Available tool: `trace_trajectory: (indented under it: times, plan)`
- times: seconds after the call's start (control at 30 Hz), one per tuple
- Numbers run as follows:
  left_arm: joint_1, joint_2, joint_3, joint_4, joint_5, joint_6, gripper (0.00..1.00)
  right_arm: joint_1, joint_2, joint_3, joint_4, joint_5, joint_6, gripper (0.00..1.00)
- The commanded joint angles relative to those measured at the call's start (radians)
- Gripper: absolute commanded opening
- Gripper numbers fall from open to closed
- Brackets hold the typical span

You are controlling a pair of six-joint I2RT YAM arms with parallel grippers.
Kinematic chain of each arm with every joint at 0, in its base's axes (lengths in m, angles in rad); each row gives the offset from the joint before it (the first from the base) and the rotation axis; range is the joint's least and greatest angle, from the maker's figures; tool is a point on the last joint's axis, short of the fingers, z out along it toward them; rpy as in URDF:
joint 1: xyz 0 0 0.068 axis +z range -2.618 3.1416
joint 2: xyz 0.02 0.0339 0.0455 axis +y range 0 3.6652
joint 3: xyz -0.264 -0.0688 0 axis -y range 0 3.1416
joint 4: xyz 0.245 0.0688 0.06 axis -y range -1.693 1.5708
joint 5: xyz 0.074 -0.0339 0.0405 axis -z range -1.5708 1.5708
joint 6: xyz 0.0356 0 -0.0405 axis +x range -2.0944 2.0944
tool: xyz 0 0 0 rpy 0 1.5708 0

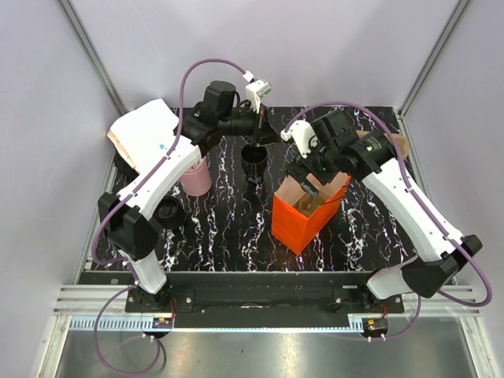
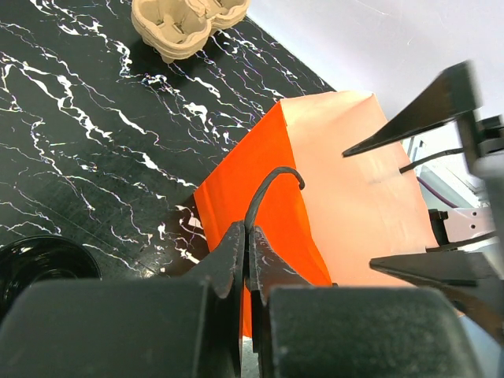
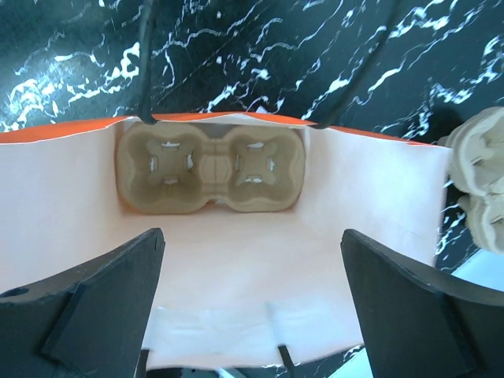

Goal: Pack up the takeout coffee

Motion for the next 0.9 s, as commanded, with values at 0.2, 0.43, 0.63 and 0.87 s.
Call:
trace_trajectory:
  times: [0.2, 0.43, 0.63, 0.87]
  plan:
    - [-0.011, 0.006, 0.037, 0.031, -0.018, 0.026, 0.00, 0.009, -0.080, 0.156, -0.010, 0.017, -0.057, 1.00]
    - [-0.017, 0.011, 0.041, 0.024, -0.025, 0.035, 0.00, 0.009, -0.125, 0.168, -0.044, -0.014, -0.082, 1.00]
    - [-0.022, 0.015, 0.064, 0.008, -0.040, 0.055, 0.00, 0.009, -0.182, 0.182, -0.070, -0.037, -0.114, 1.00]
    - [-0.037, 0.017, 0.095, -0.029, -0.069, 0.098, 0.00, 0.011, -0.235, 0.193, -0.097, -0.043, -0.160, 1.00]
